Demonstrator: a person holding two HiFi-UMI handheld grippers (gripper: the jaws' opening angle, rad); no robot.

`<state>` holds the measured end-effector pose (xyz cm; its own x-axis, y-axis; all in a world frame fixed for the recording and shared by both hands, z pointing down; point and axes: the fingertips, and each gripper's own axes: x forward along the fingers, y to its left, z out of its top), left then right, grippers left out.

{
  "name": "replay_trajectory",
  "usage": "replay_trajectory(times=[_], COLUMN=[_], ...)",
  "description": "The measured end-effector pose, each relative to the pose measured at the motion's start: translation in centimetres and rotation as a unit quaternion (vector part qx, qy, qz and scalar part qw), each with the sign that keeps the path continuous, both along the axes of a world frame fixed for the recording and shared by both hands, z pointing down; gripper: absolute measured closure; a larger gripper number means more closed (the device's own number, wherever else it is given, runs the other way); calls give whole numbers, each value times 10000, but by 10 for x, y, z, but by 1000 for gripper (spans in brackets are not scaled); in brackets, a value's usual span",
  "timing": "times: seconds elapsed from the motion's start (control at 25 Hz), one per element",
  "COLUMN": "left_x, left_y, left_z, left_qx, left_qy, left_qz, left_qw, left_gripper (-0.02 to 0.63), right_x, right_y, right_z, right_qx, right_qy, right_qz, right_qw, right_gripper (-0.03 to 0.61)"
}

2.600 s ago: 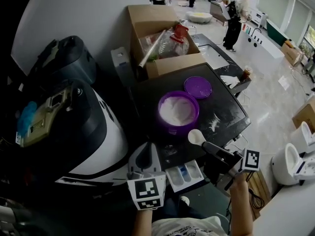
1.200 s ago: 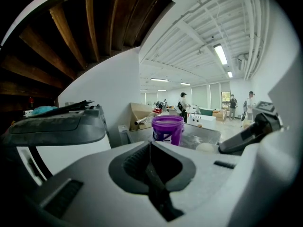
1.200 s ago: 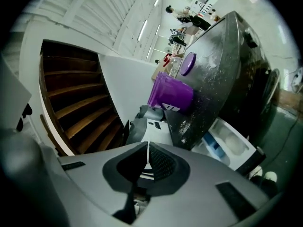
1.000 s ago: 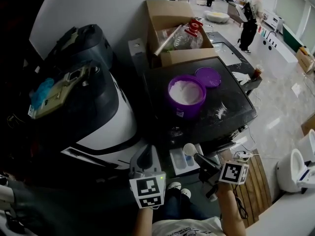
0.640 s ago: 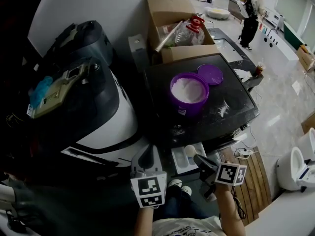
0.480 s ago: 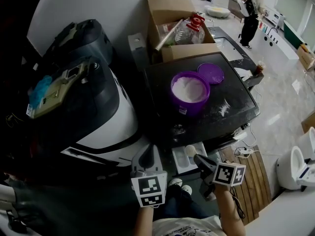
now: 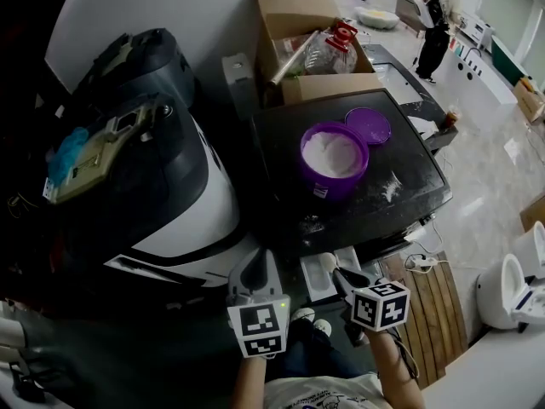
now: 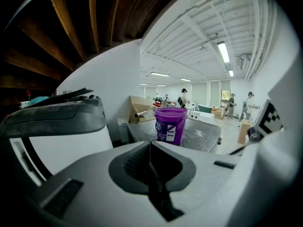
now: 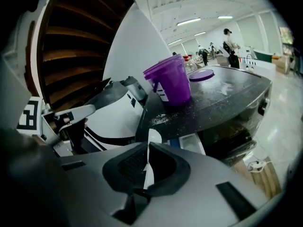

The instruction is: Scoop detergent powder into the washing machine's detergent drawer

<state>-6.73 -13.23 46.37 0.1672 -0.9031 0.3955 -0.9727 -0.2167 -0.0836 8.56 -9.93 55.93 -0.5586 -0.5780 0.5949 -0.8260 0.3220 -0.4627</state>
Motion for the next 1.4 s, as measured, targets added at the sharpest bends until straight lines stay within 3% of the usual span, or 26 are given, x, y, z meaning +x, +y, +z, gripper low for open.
replay_trajectory(times=[0.28,0.52,0.76,1.16,1.28,1.4], left_x=[-6,-15,-24,-37,-41,-44], left_y=[-1,1,3,6,8,10], left_z=[0,5,8,12,14,14], left_qx=[-10,-43,-77,-107,-119,-126], left_qy=[24,45,82,124,135,141], left_qz=[-36,-106,-164,-216,-240,-265], left_qw=[10000,9999,9998,9996,9996,9995], left_gripper=[604,604,604,604,604,604], right_x=[-15,-25,-35,-45,-48,-49], right_y=[-2,-1,1,5,8,9], right_z=[9,20,29,48,54,57], right_qx=[411,830,1338,2006,2002,1921], right_qy=[1155,2163,3384,5200,5349,5305], right_qz=[-557,-1021,-1634,-2520,-2648,-2644], right_qw=[9909,9674,9170,7911,7769,7821], right_gripper=[558,558,558,558,558,558])
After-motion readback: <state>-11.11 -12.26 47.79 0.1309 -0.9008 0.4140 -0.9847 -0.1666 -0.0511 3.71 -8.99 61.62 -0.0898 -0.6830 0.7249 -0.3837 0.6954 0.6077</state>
